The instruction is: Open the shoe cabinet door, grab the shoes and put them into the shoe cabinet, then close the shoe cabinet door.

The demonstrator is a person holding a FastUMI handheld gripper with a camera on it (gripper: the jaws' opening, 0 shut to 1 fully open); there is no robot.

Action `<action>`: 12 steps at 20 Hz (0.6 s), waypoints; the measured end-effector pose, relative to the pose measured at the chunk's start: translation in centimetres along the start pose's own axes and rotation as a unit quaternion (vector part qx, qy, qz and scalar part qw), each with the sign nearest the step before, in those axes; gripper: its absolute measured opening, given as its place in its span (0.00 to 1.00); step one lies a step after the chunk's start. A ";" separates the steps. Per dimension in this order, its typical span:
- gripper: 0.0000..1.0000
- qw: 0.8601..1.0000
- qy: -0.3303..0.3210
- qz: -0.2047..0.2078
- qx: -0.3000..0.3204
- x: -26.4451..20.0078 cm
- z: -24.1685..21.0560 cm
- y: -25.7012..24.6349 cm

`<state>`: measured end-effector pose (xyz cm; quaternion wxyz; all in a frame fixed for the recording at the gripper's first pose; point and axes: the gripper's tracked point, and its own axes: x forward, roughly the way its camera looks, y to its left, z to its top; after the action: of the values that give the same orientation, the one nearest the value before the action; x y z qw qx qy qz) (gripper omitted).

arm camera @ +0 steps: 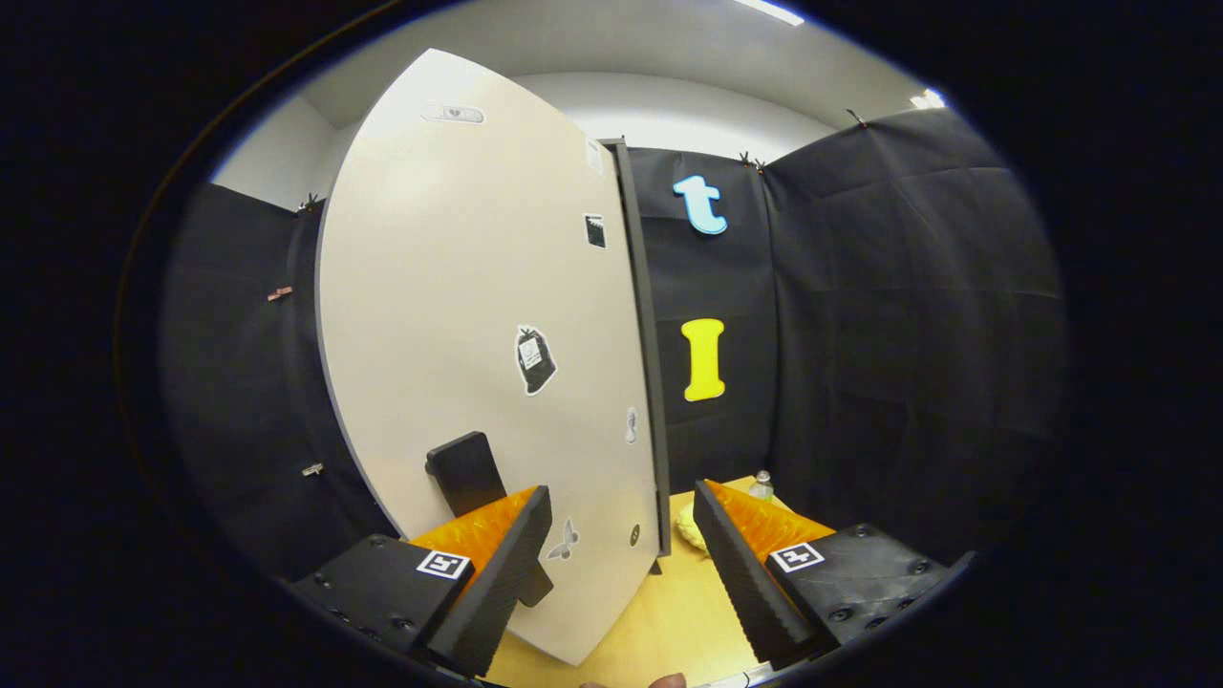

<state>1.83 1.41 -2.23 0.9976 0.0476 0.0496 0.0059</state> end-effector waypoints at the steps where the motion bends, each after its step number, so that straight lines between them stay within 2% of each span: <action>1: 0.98 1.000 0.001 0.012 0.001 0.6 -0.3 1.3; 6: 0.98 0.997 0.023 0.070 0.007 2.0 -2.0 6.8; 12: 0.98 0.996 0.017 0.084 0.001 2.3 -1.6 9.4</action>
<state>3.93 10.98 -3.15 0.9925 0.0522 0.0628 0.0907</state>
